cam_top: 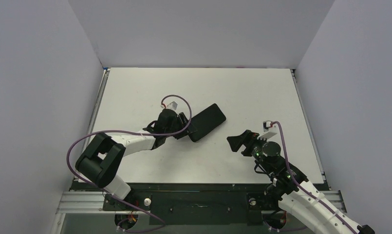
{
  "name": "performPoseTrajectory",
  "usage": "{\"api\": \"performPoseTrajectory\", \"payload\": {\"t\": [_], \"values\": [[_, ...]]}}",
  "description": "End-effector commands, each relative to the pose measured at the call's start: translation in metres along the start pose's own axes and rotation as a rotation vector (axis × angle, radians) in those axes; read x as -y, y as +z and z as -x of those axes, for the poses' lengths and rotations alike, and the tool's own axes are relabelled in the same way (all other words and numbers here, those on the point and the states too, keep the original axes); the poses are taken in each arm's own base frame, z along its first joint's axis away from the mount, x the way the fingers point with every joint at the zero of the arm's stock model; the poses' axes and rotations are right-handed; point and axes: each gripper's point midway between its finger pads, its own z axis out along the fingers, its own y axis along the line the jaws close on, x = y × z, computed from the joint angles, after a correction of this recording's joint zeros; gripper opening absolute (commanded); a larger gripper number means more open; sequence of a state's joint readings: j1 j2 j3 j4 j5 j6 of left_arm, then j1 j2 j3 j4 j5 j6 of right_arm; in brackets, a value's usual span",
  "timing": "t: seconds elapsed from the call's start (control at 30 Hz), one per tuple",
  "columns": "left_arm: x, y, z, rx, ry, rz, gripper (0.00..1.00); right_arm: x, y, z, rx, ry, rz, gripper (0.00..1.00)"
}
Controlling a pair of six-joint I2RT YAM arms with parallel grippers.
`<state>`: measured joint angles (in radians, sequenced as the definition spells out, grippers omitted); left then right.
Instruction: Sort the hair-cutting tools
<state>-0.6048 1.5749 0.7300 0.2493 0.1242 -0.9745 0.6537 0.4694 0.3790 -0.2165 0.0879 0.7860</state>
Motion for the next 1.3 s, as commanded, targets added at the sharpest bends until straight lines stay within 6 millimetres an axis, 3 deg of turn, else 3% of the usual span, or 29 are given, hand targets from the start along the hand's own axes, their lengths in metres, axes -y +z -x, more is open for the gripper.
{"api": "performPoseTrajectory", "payload": {"t": [0.0,0.33,0.67,0.8,0.87,0.93,1.0,1.17,1.23,1.27], "values": [[0.005,-0.005,0.018,0.048,0.072,0.026,0.46,-0.002,-0.001,0.016,0.042,-0.025,-0.017,0.83],[-0.005,-0.012,0.018,0.025,0.147,0.096,0.53,-0.003,0.000,0.016,0.034,-0.024,-0.022,0.83],[-0.032,-0.047,0.030,0.097,0.230,0.244,0.57,-0.002,0.000,0.015,0.025,-0.041,-0.030,0.83],[-0.038,-0.078,0.049,0.212,0.281,0.329,0.58,0.000,-0.002,0.024,0.048,-0.014,-0.067,0.86],[-0.045,-0.104,0.071,0.344,0.273,0.420,0.58,0.003,-0.006,0.033,0.082,0.056,-0.113,0.88],[-0.060,-0.117,0.077,0.397,0.275,0.487,0.57,-0.003,-0.009,0.041,0.115,0.111,-0.096,0.88],[-0.053,-0.125,0.088,0.479,0.289,0.443,0.58,-0.008,-0.013,0.049,0.154,0.152,-0.068,0.89],[-0.073,-0.135,0.093,0.531,0.426,0.504,0.58,0.008,-0.018,0.060,0.198,0.117,-0.166,0.89],[-0.082,-0.145,0.103,0.573,0.508,0.574,0.58,0.014,-0.019,0.064,0.210,0.105,-0.207,0.89],[-0.077,-0.149,0.112,0.639,0.526,0.545,0.58,0.016,-0.019,0.064,0.214,0.104,-0.216,0.89]]}}
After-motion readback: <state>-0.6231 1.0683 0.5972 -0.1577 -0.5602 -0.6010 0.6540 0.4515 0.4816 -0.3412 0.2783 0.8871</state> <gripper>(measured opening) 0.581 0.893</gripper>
